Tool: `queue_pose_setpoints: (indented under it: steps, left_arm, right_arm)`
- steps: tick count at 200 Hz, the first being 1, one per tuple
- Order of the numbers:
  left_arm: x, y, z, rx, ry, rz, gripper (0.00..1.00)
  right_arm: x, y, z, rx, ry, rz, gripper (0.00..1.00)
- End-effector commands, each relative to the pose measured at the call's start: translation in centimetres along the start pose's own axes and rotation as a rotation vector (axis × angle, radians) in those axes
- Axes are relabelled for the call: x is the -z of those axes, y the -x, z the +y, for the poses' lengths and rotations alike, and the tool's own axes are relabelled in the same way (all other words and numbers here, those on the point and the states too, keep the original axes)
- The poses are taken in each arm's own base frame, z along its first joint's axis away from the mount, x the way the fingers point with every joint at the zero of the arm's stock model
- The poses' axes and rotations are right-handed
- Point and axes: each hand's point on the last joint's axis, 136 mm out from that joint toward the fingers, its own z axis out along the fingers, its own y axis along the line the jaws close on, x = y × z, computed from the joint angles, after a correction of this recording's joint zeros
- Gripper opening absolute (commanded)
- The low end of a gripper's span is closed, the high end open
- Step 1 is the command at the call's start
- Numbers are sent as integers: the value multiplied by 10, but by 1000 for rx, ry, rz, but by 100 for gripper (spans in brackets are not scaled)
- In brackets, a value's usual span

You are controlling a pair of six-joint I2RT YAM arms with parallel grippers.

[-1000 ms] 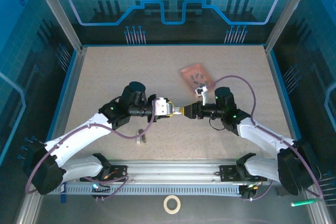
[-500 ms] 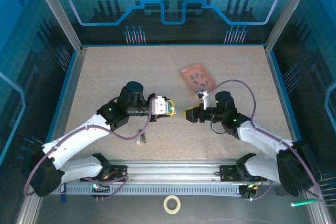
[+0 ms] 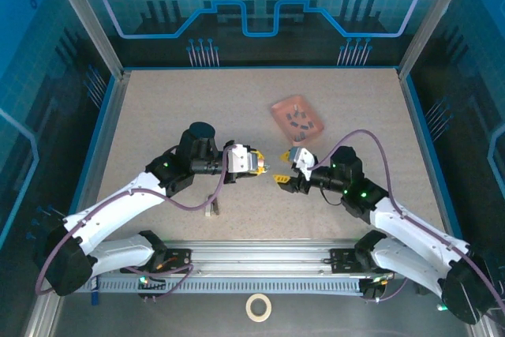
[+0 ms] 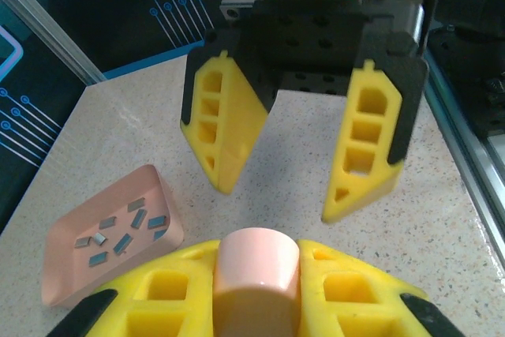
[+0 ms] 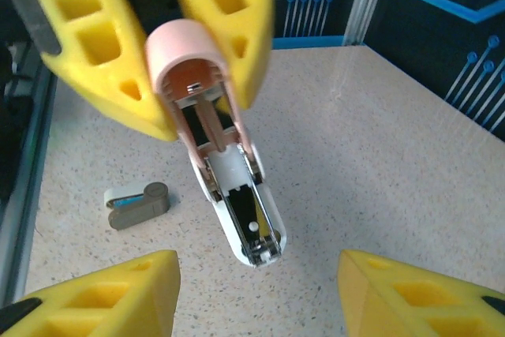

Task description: Load the staples into the stapler

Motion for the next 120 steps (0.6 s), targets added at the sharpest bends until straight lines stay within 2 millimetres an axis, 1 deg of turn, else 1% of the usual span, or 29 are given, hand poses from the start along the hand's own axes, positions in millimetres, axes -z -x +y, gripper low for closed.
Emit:
queue_pose_setpoints:
  steps: [1, 11, 56, 89, 102, 120]
  left_arm:
    - [0, 10, -5, -10, -33, -52, 15]
    - [0, 12, -5, -11, -35, -57, 15]
    - [-1, 15, -8, -1, -53, -78, 15]
    - [-2, 15, -9, 5, -62, -83, 15]
    - [-2, 16, -9, 7, -63, -86, 15]
    - [-2, 15, -10, 13, -64, -86, 15]
  right_arm:
    - [-11, 17, 2, 165, 23, -44, 57]
    - [-16, 23, 2, 183, 28, -65, 57]
    - [-38, 30, 7, 185, 61, -101, 57]
    - [-49, 33, 10, 176, 89, -135, 57]
    - [-50, 35, 12, 180, 101, -154, 55]
    - [-49, 36, 17, 198, 121, -184, 48]
